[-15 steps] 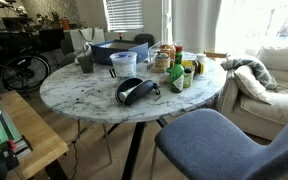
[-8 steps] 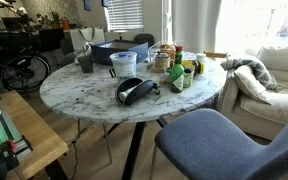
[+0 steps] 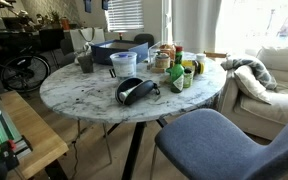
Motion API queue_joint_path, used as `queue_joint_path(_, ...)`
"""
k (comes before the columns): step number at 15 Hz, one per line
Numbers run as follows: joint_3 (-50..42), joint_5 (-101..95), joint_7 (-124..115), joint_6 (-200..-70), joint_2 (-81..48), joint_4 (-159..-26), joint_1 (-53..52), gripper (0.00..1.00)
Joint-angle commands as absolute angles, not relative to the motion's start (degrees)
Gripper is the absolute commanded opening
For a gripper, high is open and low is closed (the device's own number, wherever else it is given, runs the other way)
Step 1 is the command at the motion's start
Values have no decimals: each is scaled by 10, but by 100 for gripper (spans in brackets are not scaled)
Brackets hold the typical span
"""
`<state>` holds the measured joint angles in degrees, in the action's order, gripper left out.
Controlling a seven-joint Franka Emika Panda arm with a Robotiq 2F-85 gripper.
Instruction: Move the bottle from the cup to the table
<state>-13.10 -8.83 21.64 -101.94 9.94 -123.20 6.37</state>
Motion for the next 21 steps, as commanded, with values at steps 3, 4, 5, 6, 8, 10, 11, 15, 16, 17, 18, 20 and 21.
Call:
queue_joint_path(3, -133, -12, 156, -1084, 59, -1243, 86, 100)
queue_joint_path(4, -135, -4, 139, -1104, 46, -1240, 92, 100)
queue_joint_path(5, -126, -26, 165, -1071, 65, -1235, 88, 100)
queue_joint_path(6, -126, -24, 162, -1077, 58, -1235, 90, 100)
queue_joint_path(8, -125, -25, 163, -1077, 57, -1233, 90, 100)
queue_joint_path(10, -124, -25, 163, -1077, 60, -1232, 89, 100)
queue_joint_path(11, -123, -25, 163, -1077, 60, -1232, 89, 100)
queue_joint_path(15, -129, 4, 154, -1146, 32, -1250, 95, 100)
queue_joint_path(16, -129, 3, 151, -1157, 25, -1251, 97, 100)
queue_joint_path(17, -129, 3, 149, -1170, 18, -1252, 99, 100)
queue_joint_path(18, -129, 3, 147, -1182, 11, -1254, 101, 100)
queue_joint_path(20, -128, 0, 139, -1210, 0, -1258, 105, 100)
queue_joint_path(21, -128, 0, 136, -1223, -5, -1260, 106, 100)
